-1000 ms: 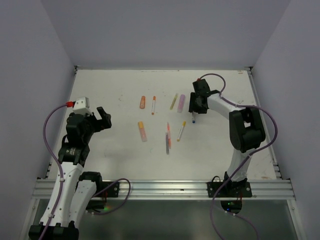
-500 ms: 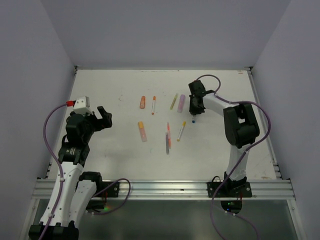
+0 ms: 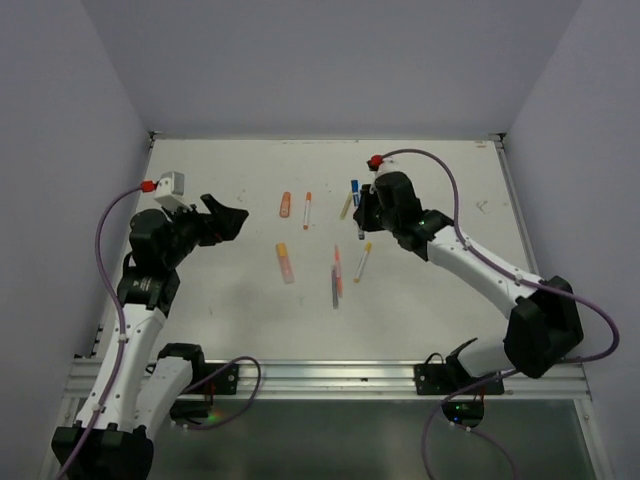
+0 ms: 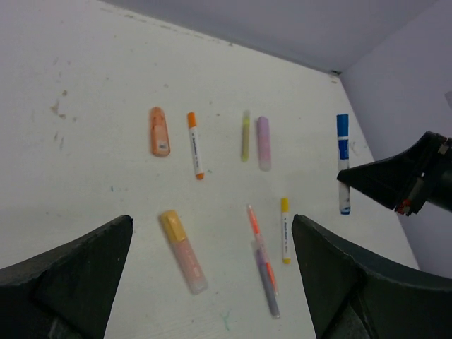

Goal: Open the pen caps

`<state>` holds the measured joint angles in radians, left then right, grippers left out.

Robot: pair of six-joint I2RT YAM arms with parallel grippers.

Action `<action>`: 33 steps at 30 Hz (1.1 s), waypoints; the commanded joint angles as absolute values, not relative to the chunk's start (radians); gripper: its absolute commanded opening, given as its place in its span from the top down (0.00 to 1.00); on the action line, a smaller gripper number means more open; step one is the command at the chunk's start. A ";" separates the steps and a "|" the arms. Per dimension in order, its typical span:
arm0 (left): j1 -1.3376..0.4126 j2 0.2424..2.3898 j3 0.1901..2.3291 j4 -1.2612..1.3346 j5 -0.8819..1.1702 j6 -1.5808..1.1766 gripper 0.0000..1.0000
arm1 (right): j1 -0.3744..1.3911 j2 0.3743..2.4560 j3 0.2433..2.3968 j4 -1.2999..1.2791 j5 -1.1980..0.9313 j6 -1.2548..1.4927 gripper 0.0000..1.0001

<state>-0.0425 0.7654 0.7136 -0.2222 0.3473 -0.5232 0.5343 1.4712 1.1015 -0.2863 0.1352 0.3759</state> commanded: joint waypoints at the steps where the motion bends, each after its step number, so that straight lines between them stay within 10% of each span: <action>1: -0.089 0.775 0.762 -0.043 0.421 -0.666 0.03 | 0.633 1.358 1.029 -0.117 0.049 0.385 1.00; 16: -0.619 1.037 0.862 0.112 0.029 -0.698 0.13 | 0.877 1.235 0.841 0.175 0.032 0.402 1.00; 33: -0.666 1.147 0.888 0.112 -0.061 -0.730 0.32 | 0.899 1.235 0.821 0.202 0.028 0.376 1.00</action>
